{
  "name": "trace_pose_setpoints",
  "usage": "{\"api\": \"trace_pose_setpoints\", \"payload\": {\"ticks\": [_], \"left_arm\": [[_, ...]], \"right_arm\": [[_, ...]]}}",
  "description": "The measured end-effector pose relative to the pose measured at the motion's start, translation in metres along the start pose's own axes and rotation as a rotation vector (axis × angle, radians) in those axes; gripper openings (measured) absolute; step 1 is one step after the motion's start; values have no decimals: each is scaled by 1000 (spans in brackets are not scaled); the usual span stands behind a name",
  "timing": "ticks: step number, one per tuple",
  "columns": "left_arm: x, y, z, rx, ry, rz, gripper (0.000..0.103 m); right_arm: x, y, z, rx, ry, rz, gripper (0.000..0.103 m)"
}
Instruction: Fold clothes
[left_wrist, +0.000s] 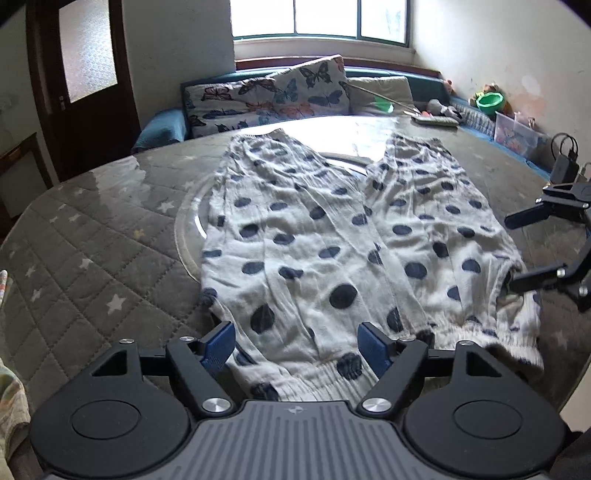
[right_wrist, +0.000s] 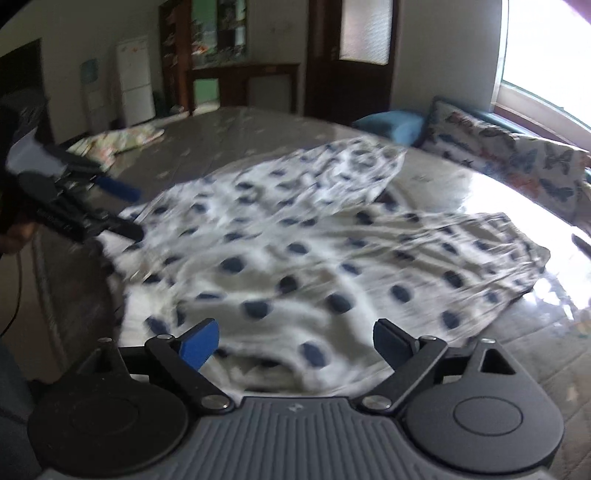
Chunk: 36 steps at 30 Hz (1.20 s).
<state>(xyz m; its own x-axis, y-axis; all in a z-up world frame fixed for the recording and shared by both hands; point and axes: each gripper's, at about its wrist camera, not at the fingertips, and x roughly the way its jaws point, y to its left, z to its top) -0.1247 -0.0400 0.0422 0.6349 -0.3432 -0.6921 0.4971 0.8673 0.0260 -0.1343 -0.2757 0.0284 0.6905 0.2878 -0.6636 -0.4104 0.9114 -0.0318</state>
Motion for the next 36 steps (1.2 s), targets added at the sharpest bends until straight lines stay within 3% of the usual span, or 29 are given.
{"api": "trace_pose_setpoints", "payload": {"ticks": [8, 18, 22, 36], "left_arm": [[-3, 17, 13, -45, -54, 67, 89], [7, 56, 14, -154, -72, 187, 101], [16, 72, 8, -201, -76, 237, 102], [42, 105, -12, -288, -43, 305, 103]], "right_arm": [[16, -40, 2, 80, -24, -92, 95], [28, -76, -18, 188, -36, -170, 96], [30, -82, -26, 214, -38, -184, 98], [32, -81, -32, 207, -41, -181, 103]]}}
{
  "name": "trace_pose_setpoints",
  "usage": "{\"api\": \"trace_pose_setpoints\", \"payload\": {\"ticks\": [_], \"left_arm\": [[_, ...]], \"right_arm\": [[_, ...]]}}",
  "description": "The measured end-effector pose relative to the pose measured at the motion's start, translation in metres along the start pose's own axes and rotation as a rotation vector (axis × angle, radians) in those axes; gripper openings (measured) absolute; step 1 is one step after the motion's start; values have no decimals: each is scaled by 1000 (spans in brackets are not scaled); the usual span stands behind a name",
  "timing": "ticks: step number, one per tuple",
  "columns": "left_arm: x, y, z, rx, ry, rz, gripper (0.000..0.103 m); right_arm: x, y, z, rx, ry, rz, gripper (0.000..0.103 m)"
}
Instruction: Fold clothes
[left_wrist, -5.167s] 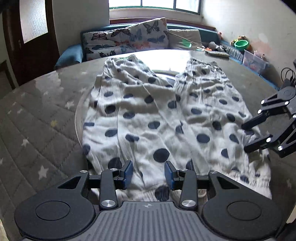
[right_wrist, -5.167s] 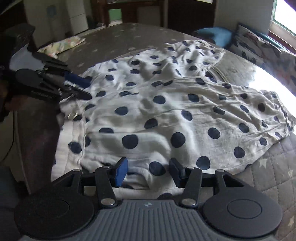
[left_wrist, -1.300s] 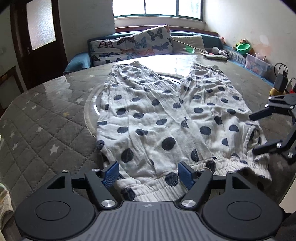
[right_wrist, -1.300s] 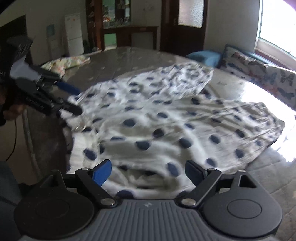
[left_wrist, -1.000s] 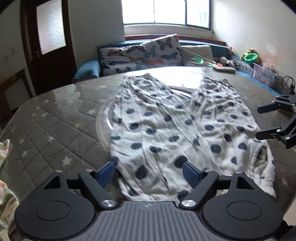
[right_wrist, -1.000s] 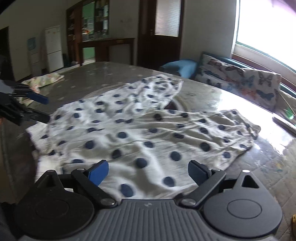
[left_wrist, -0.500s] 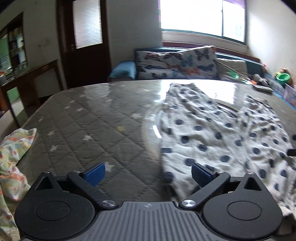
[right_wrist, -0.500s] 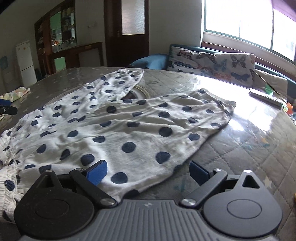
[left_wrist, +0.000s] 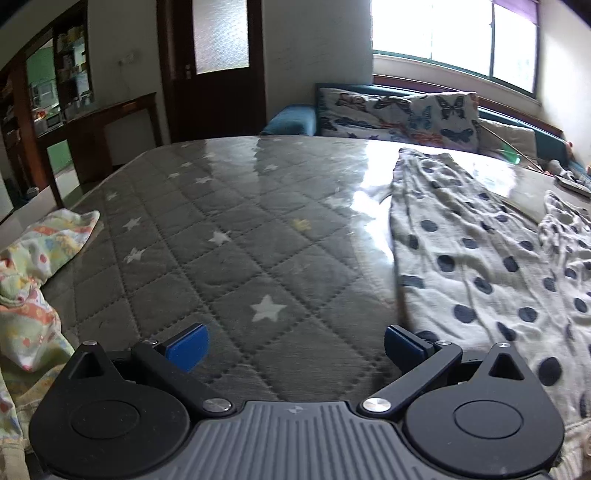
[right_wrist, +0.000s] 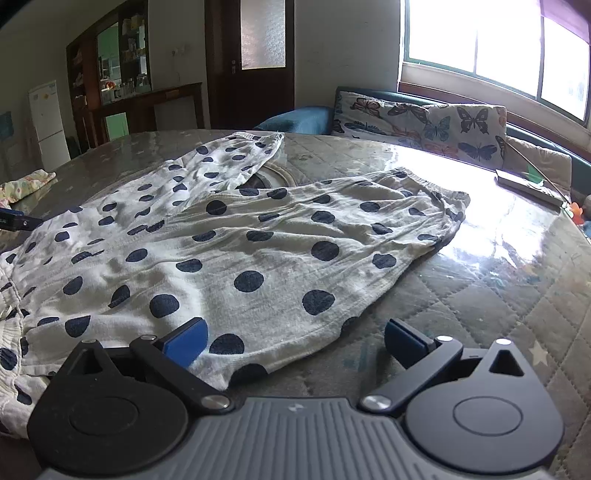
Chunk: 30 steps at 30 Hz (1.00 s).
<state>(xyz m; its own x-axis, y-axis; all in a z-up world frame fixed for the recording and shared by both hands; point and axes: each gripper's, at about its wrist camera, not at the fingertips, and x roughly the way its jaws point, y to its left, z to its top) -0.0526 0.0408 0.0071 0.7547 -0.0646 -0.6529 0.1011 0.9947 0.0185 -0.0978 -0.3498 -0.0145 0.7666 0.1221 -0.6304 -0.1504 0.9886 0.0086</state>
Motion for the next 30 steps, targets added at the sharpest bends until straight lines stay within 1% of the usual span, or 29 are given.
{"api": "trace_pose_setpoints", "payload": {"ticks": [7, 30], "left_arm": [[7, 5, 1, -14, -23, 7, 103], [10, 3, 1, -11, -29, 11, 103]], "right_arm": [[-1, -1, -1, 0, -3, 1, 103], [-1, -2, -1, 0, -3, 4, 103]]}}
